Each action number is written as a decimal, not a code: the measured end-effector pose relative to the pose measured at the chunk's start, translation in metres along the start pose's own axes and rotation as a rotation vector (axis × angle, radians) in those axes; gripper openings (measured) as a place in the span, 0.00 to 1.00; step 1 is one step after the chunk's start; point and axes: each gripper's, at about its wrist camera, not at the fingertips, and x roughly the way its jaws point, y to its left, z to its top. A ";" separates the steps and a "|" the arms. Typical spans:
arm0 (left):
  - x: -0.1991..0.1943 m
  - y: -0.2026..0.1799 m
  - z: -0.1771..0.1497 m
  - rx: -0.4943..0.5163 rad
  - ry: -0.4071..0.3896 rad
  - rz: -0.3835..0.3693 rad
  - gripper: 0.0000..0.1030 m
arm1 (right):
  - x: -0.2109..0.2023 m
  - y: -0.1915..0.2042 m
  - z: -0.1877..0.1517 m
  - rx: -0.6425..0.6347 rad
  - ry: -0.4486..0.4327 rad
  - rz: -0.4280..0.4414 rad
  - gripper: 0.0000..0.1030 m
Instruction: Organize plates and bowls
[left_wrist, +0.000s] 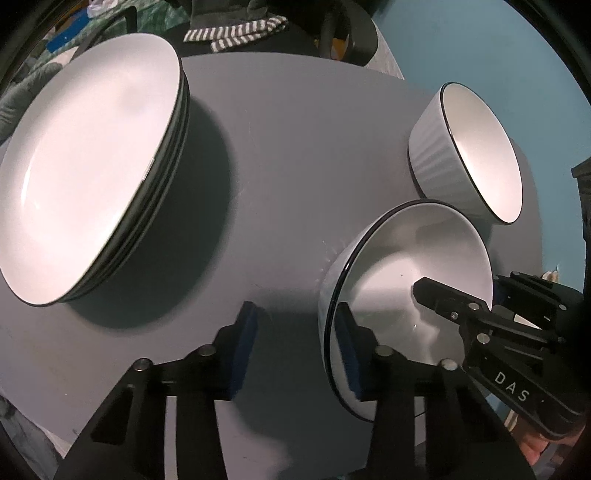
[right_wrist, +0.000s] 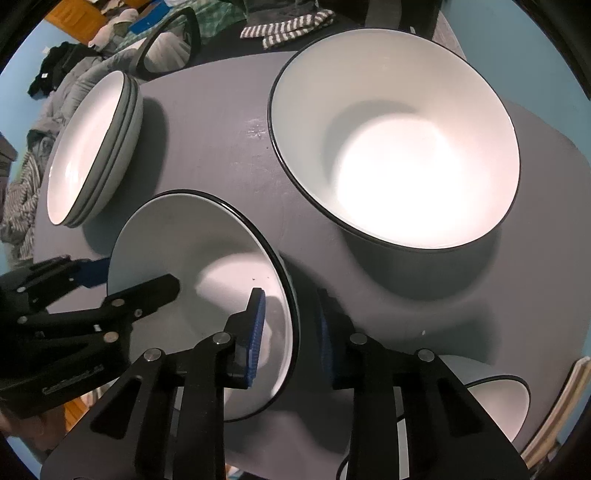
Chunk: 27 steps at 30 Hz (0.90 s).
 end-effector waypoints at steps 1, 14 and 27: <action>0.001 0.001 0.000 0.000 0.005 -0.006 0.32 | 0.000 -0.001 0.000 -0.001 0.002 -0.001 0.22; 0.000 0.006 -0.008 -0.047 0.022 -0.091 0.08 | 0.007 0.000 0.003 0.032 0.019 0.033 0.08; -0.009 0.010 -0.014 -0.069 0.010 -0.081 0.06 | -0.002 0.005 0.006 0.046 0.013 0.043 0.07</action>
